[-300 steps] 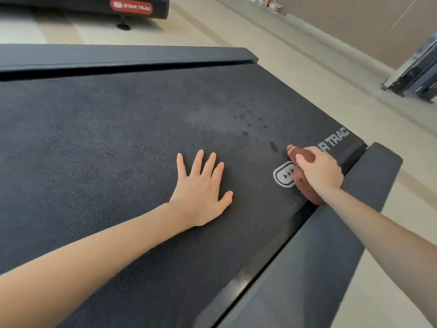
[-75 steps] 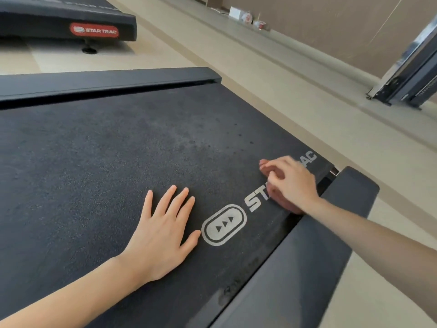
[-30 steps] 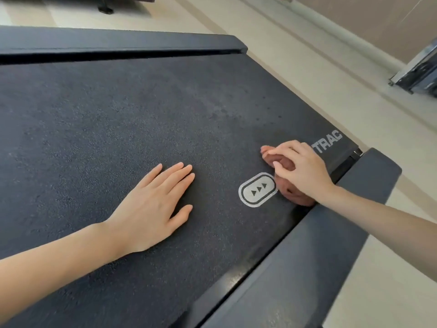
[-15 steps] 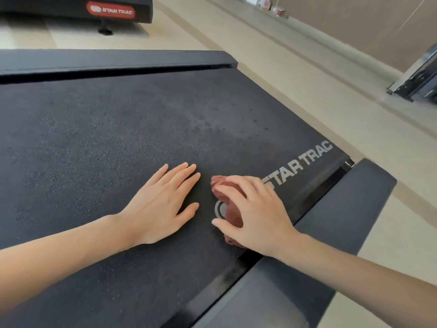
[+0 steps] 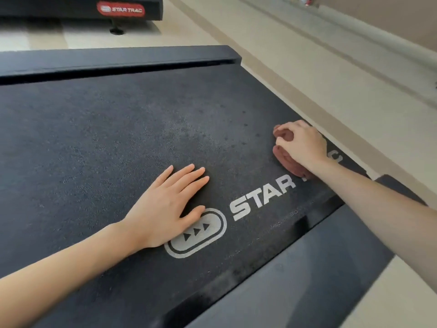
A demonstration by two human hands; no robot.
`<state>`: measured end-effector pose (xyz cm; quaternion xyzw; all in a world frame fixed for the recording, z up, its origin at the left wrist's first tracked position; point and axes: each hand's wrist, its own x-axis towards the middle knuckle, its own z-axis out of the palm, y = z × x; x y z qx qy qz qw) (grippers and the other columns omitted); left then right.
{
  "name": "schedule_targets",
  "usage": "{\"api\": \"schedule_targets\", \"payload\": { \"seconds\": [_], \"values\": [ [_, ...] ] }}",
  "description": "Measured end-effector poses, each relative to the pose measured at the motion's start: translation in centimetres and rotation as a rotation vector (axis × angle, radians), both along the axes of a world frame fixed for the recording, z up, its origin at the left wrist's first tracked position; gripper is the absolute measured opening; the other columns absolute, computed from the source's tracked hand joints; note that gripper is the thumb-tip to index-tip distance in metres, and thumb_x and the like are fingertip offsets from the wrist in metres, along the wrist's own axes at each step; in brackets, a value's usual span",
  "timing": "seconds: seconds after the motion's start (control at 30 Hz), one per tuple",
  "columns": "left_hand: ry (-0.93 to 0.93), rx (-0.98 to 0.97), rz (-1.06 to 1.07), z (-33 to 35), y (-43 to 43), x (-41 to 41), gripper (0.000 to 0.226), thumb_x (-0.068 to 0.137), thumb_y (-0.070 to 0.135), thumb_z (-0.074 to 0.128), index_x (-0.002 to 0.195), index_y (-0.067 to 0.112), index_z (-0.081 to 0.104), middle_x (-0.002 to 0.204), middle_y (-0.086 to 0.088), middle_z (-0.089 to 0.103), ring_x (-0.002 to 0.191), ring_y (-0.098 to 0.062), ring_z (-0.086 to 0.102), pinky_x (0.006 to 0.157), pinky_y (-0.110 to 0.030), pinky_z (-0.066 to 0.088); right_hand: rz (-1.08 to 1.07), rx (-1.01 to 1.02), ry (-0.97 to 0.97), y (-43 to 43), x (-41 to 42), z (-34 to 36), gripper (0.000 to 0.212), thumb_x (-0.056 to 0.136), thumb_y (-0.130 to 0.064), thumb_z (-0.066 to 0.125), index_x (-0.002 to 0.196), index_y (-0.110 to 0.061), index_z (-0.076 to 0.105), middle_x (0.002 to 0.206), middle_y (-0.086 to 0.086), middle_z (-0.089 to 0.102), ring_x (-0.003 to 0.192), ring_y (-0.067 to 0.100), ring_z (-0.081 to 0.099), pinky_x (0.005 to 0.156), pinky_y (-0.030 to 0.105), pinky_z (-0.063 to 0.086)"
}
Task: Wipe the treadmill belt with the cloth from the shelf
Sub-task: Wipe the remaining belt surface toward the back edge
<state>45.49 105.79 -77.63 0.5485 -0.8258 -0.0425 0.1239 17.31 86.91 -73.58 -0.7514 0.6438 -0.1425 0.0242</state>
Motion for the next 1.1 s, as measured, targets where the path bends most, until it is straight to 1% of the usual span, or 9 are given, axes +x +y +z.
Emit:
{"api": "schedule_targets", "payload": {
  "seconds": [0.13, 0.27, 0.37, 0.47, 0.6, 0.73, 0.87, 0.97, 1.1],
  "values": [
    [-0.047, 0.045, 0.010, 0.7, 0.4, -0.3, 0.061, 0.094, 0.051, 0.028, 0.146, 0.020, 0.037, 0.154, 0.006, 0.028, 0.144, -0.012, 0.016, 0.116, -0.040, 0.009, 0.046, 0.039, 0.102, 0.8, 1.3, 0.4, 0.038, 0.088, -0.052, 0.053, 0.116, -0.028, 0.062, 0.130, 0.001, 0.053, 0.115, 0.032, 0.049, 0.085, 0.035, 0.041],
    [-0.067, 0.043, 0.024, 1.0, 0.3, -0.5, 0.060, 0.095, 0.051, 0.029, 0.147, 0.021, 0.035, 0.154, 0.007, 0.027, 0.145, -0.011, 0.015, 0.116, -0.038, 0.008, 0.334, 0.085, 0.177, 7.5, 2.2, 1.1, 0.061, 0.081, -0.072, 0.044, 0.125, -0.030, 0.055, 0.133, -0.007, 0.047, 0.118, 0.024, 0.045, 0.094, 0.038, 0.039],
    [-0.073, 0.033, 0.042, 1.0, 0.5, -0.9, 0.059, 0.095, 0.048, 0.030, 0.146, 0.019, 0.036, 0.154, 0.005, 0.028, 0.144, -0.013, 0.016, 0.116, -0.038, 0.007, 0.463, 0.015, 0.165, 13.8, 2.2, 0.5, 0.070, 0.074, -0.076, 0.038, 0.122, -0.029, 0.056, 0.131, -0.008, 0.048, 0.116, 0.024, 0.045, 0.093, 0.041, 0.041],
    [-0.057, 0.008, 0.103, 0.6, 0.8, -2.0, 0.060, 0.092, 0.044, 0.031, 0.144, 0.014, 0.040, 0.152, 0.000, 0.032, 0.144, -0.018, 0.019, 0.115, -0.040, 0.007, 0.481, -0.133, 0.096, 15.1, 1.5, -0.6, 0.057, 0.076, -0.064, 0.044, 0.114, -0.027, 0.062, 0.124, -0.004, 0.057, 0.109, 0.024, 0.052, 0.085, 0.040, 0.048],
    [-0.073, -0.032, 0.116, 0.1, 0.9, -2.2, 0.062, 0.092, 0.047, 0.031, 0.142, 0.012, 0.042, 0.151, -0.002, 0.034, 0.142, -0.020, 0.023, 0.114, -0.040, 0.008, 0.508, -0.221, -0.027, 12.5, 2.0, -1.2, 0.030, 0.080, -0.042, 0.048, 0.097, -0.028, 0.067, 0.103, -0.009, 0.062, 0.092, 0.018, 0.057, 0.071, 0.032, 0.050],
    [-0.045, -0.032, 0.123, -0.1, 0.9, -2.2, 0.065, 0.091, 0.048, 0.027, 0.142, 0.011, 0.042, 0.151, -0.003, 0.034, 0.142, -0.022, 0.023, 0.115, -0.042, 0.008, 0.419, -0.197, 0.017, 8.4, 3.6, -1.1, 0.028, 0.083, -0.041, 0.046, 0.098, -0.030, 0.067, 0.102, -0.010, 0.061, 0.090, 0.019, 0.057, 0.067, 0.025, 0.039],
    [-0.075, -0.069, 0.135, -0.3, 0.9, -2.3, 0.063, 0.090, 0.046, 0.030, 0.135, 0.008, 0.051, 0.144, -0.008, 0.046, 0.136, -0.027, 0.037, 0.112, -0.049, 0.025, 0.231, -0.112, 0.105, 5.8, 5.2, -1.0, 0.026, 0.090, -0.038, 0.051, 0.112, -0.030, 0.063, 0.117, -0.004, 0.057, 0.101, 0.027, 0.054, 0.079, 0.034, 0.042],
    [-0.091, -0.124, 0.123, -0.5, 0.8, -2.3, 0.061, 0.088, 0.045, 0.033, 0.128, 0.007, 0.059, 0.136, -0.010, 0.054, 0.128, -0.029, 0.047, 0.110, -0.047, 0.030, 0.154, -0.054, 0.181, 8.4, 5.6, -0.4, 0.033, 0.092, -0.042, 0.048, 0.120, -0.029, 0.057, 0.123, -0.001, 0.051, 0.100, 0.031, 0.051, 0.085, 0.038, 0.041],
    [-0.081, -0.137, 0.119, -0.6, 0.7, -2.1, 0.062, 0.088, 0.046, 0.032, 0.125, 0.006, 0.060, 0.132, -0.011, 0.056, 0.125, -0.030, 0.050, 0.105, -0.051, 0.031, 0.179, -0.050, 0.162, 16.0, 6.6, -0.2, 0.036, 0.088, -0.045, 0.042, 0.118, -0.031, 0.057, 0.117, -0.003, 0.050, 0.094, 0.025, 0.050, 0.080, 0.033, 0.040]
  ]
}}
